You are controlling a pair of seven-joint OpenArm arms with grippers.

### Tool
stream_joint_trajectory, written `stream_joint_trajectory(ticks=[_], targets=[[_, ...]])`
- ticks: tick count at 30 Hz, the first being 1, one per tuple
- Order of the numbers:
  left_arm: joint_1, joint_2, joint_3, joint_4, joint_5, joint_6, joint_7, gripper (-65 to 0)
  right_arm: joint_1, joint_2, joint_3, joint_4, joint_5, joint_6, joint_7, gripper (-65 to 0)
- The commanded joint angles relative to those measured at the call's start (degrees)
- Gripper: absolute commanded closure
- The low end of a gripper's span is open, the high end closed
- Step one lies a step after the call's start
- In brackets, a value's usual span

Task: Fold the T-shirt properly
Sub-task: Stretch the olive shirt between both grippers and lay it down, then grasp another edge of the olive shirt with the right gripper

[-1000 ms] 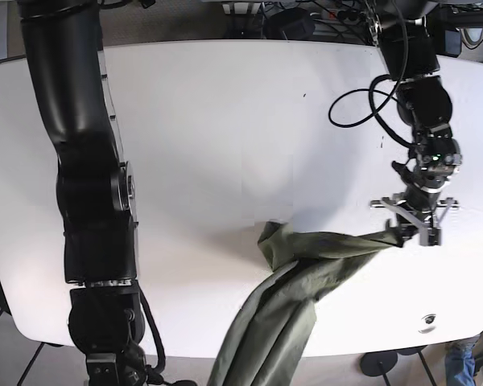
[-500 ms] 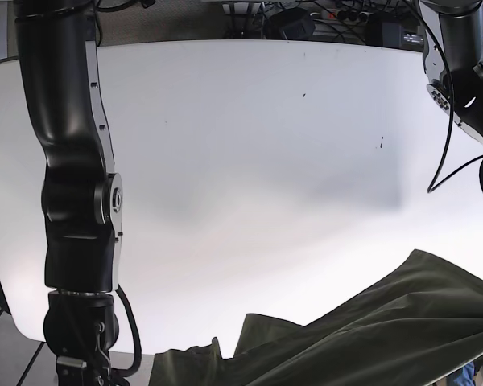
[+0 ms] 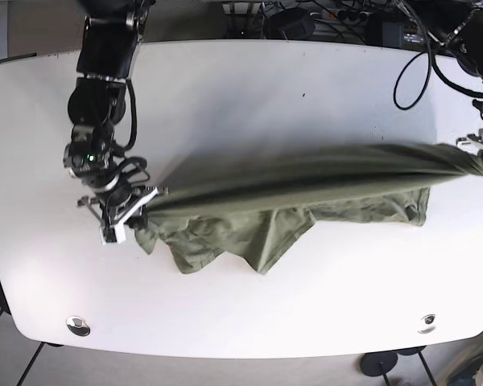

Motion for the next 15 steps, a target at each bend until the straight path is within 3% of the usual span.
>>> stream_joint_trajectory(ticks=[1, 6, 10, 12, 15], targets=[[4.5, 0.1, -0.8, 1.2, 0.4, 0.4, -2.7, 0.0, -3.4, -0.9, 4.0, 3.4, -0.4, -0.67, 1.8, -2.1], [13.0, 4.6, -4.5, 1.1, 0.4, -1.5, -6.3, 0.0, -13.4, -2.1, 8.6, 5.5, 0.7, -0.67, 1.7, -2.1], [15.9, 6.4, -4.5, 1.0, 0.5, -3.0, -6.9, 0.0, -18.6, 0.0, 8.1, 5.6, 10.7, -0.67, 1.6, -4.4], [16.5, 7.0, -4.5, 1.2, 0.5, -3.1, -6.9, 0.0, -20.4, 1.3, 8.1, 6.6, 15.6, -0.67, 1.6, -13.5], [16.7, 7.1, -4.5, 1.2, 0.5, -3.1, -6.8, 0.0, -22.9, 3.0, 8.1, 9.7, 21.4, -0.67, 1.6, -32.8]])
